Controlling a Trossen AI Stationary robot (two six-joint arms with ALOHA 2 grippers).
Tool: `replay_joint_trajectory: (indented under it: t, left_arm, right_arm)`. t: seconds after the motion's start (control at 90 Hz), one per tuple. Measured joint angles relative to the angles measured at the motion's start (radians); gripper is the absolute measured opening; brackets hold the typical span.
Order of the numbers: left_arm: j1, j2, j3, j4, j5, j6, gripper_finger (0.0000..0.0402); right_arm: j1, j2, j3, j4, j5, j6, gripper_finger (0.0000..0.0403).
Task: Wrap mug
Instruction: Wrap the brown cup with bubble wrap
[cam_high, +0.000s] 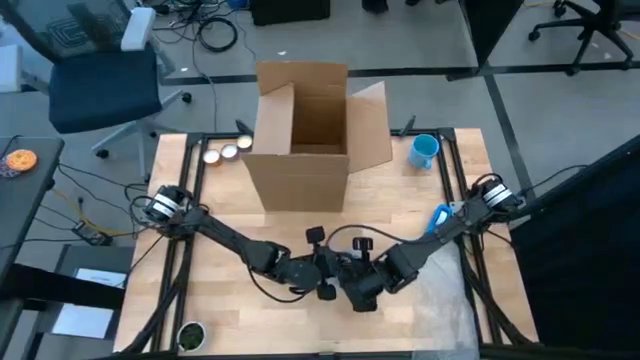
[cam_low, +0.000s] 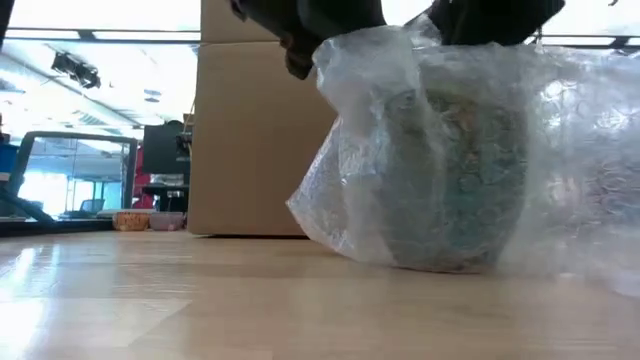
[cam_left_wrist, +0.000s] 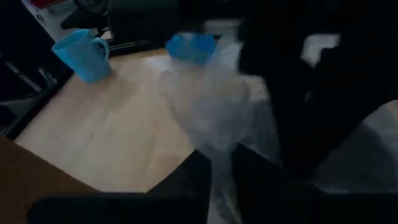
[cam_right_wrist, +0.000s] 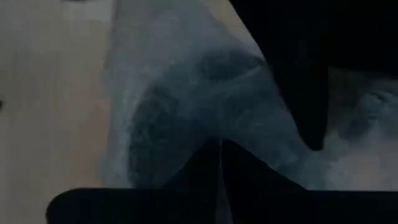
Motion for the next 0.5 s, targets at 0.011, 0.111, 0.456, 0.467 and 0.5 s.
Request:
replay_joint_trajectory:
  t: [0.011, 0.111, 0.456, 0.467, 0.5]
  left_arm:
    - [0.000, -0.003, 0.000, -0.010, 0.002, 0.000, 0.0079]
    - [-0.004, -0.060, 0.020, -0.148, 0.041, 0.004, 0.0112]
    - [-0.024, -0.189, 0.037, -0.540, 0.232, -0.108, 0.0147]
    - [-0.025, -0.189, 0.036, -0.545, 0.242, -0.116, 0.0147]
    - [-0.028, -0.188, 0.029, -0.553, 0.268, -0.136, 0.0147]
  right_arm:
    - [-0.001, 0.000, -0.003, 0.003, -0.005, 0.000, 0.0000]
    - [-0.004, -0.001, -0.023, 0.029, -0.040, 0.000, 0.0000]
    - [-0.004, 0.000, -0.005, 0.025, -0.096, -0.004, 0.0000]
    - [-0.004, -0.001, -0.001, 0.022, -0.099, -0.004, 0.0000]
    - [-0.004, -0.001, 0.011, 0.014, -0.103, -0.010, 0.0000]
